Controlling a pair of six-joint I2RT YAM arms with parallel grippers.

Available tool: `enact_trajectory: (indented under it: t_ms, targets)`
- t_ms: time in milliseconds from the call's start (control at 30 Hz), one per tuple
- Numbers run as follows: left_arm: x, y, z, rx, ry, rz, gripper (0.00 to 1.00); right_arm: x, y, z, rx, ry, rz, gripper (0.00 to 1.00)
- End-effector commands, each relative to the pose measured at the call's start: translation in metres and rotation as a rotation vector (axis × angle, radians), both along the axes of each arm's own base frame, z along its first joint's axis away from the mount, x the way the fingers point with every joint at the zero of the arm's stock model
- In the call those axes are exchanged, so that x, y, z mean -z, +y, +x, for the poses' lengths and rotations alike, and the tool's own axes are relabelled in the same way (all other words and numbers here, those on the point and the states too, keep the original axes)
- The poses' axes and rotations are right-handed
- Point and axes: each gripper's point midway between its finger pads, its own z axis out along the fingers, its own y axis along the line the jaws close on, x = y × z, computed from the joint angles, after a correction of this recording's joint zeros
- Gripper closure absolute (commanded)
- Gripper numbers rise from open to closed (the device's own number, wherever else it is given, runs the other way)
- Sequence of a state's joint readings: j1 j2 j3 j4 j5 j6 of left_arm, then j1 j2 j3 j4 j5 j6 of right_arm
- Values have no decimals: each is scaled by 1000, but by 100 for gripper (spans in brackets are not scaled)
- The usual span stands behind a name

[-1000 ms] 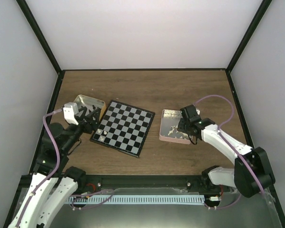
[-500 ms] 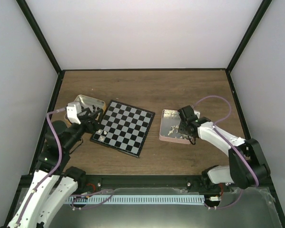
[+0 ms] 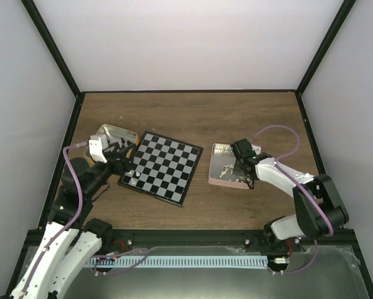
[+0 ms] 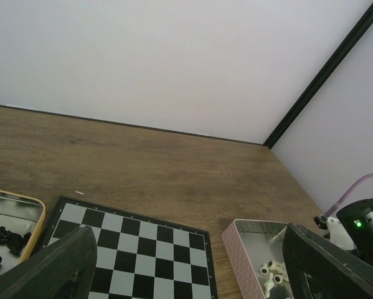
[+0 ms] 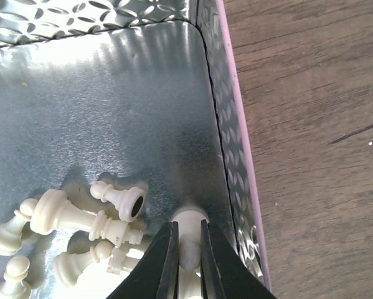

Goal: Set up the chess pieces on the board
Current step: Pick up the chess piece from the storage box, then place the chess piece on the chessboard.

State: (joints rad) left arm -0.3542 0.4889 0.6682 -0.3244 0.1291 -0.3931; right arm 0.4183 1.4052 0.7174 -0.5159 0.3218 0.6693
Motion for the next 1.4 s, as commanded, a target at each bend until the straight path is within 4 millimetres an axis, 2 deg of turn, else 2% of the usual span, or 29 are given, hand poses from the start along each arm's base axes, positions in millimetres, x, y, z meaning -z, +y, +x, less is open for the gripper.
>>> enact_trajectory:
  t_ms: [0,133,267,367,500,733,867,967,1067,1167,1233,1367]
  targets:
    - [-4,0,0,-1,-12,-12,17,-19,-1,11,3,-65,1,98]
    - [-5,1,1,-11,-11,-9,17,-42,8,15,-23,-119,32,98]
    - [-10,3,1,-18,-11,-7,17,-74,30,23,-94,-206,109,98]
    - [-21,8,2,-56,6,-28,17,-104,63,33,-190,-258,244,98]
    - [-33,17,4,-113,48,-51,11,-154,120,43,-309,-304,395,99]
    - [-49,36,11,-238,43,-85,4,-187,190,25,-472,-270,504,99]
    - [-53,44,12,-279,3,-71,4,-176,219,8,-572,-223,474,99]
    - [-41,47,14,-292,-12,-15,4,-162,239,-5,-642,-208,451,99]
    - [-27,54,14,-326,-34,17,4,-136,253,-14,-668,-175,377,99]
    - [-25,60,11,-351,-59,5,4,-122,268,-22,-679,-126,319,99]
    - [-24,60,9,-345,-65,18,4,-114,283,-31,-709,-100,302,99]
    - [-5,71,5,-397,-26,52,4,-91,316,-44,-771,-45,253,99]
